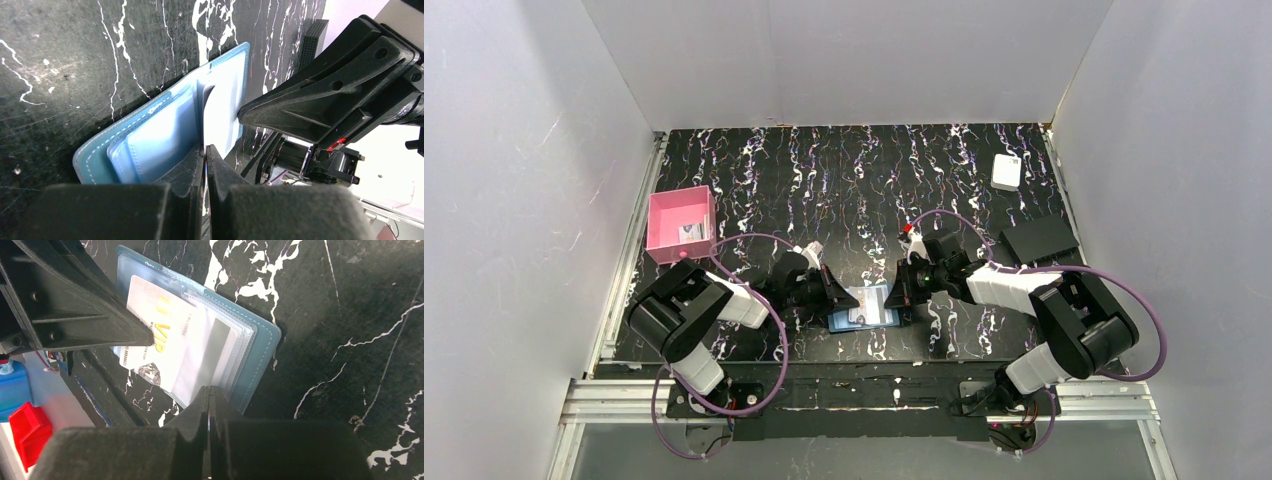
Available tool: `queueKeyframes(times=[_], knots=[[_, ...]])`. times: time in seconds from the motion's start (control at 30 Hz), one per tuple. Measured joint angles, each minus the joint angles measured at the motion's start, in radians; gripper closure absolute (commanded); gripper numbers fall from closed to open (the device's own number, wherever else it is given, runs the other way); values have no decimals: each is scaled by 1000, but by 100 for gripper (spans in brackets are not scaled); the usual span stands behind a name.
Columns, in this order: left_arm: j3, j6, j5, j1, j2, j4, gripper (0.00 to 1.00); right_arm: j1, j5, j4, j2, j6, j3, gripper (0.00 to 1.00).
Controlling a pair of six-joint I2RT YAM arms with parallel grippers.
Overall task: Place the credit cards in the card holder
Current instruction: Insert the credit card into the card holder.
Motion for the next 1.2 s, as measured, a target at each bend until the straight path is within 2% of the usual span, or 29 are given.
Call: queueKeyframes(times=[0.4,0.43,0.6,0.67,0.83,0.87,1.0,1.03,1.07,1.2], knots=[[0,-16,-55,-33,10,32,99,-1,-5,22,0,28,-11,96],[0,-16,-55,-33,13,36,95,-1,-5,22,0,29,-11,96],[2,7,-56,-35,3,3,58,0,-7,21,0,31,-11,96],[29,25,-54,-37,-38,-79,52,0,-8,18,0,30,-11,96],[131,95,-74,-41,-104,-358,44,0,-6,-9,0,29,-11,96],[155,105,-77,-41,-105,-410,35,0,-5,-13,0,28,-12,96],[268,144,-96,-44,-104,-608,19,0,-3,-18,0,28,-12,96],[288,153,-104,-45,-103,-644,7,0,-3,-18,0,28,-12,96],[308,160,-113,-49,-103,-687,4,0,-3,-18,0,28,-12,96],[369,182,-157,-60,-103,-807,4,0,-4,-15,0,29,-13,96]])
